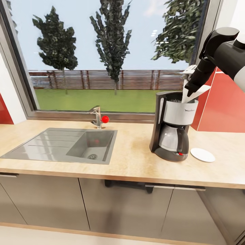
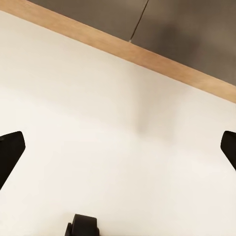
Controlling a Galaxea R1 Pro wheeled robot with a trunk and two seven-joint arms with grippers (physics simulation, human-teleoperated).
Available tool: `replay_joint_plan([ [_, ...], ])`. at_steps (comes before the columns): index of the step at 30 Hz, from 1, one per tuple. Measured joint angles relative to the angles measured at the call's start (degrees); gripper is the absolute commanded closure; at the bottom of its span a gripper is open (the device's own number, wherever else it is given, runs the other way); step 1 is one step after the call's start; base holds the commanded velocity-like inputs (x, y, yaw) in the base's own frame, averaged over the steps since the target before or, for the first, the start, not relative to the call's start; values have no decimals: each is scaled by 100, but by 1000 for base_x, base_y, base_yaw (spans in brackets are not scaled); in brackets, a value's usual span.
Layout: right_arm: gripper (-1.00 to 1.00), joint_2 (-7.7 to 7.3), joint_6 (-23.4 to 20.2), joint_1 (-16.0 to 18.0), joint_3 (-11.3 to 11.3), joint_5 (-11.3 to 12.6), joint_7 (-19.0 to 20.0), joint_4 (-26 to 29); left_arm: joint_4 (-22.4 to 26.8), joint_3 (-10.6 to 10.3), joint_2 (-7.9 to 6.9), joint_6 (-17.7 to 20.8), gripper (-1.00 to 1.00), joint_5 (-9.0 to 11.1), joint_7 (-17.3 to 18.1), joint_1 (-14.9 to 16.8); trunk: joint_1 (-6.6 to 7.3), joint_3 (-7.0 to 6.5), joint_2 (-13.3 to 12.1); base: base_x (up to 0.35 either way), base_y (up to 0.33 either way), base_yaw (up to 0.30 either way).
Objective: Set up a coffee station on the kitchen countertop: keep the coffee maker on the countertop, move the bottle of coffee from the kitchen shelf to the counter next to the coffee maker, place a paper coffee filter on top of the coffee maker, put the saucer next to the coffee maker with the coffee cup on the saucer, and place the electric kettle next to the coffee maker.
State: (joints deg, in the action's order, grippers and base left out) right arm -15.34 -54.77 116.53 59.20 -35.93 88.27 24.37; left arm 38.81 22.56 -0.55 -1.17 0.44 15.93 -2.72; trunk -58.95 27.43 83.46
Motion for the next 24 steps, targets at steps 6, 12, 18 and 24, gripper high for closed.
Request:
replay_joint_plan([
  [6, 100, 0, -1, 0, 0, 0, 0, 0, 0, 0, 0, 0, -100, -1, 0, -1, 0, 0, 0, 0, 0, 0],
  [12, 100, 0, -1, 0, 0, 0, 0, 0, 0, 1, 0, 0, -100, 2, 0, -1, 0, 0, 0, 0, 0, 0],
  [18, 100, 0, -1, 0, 0, 0, 0, 0, 0, 4, 0, -1, -100, 0, 0, 1, 0, 0, 0, 0, 0, 0],
  [24, -100, 3, -16, -2, -4, 30, 3, 0, 0, 5, 0, -1, -100, 4, 0, -1, 0, 0, 0, 0, 0, 0],
])
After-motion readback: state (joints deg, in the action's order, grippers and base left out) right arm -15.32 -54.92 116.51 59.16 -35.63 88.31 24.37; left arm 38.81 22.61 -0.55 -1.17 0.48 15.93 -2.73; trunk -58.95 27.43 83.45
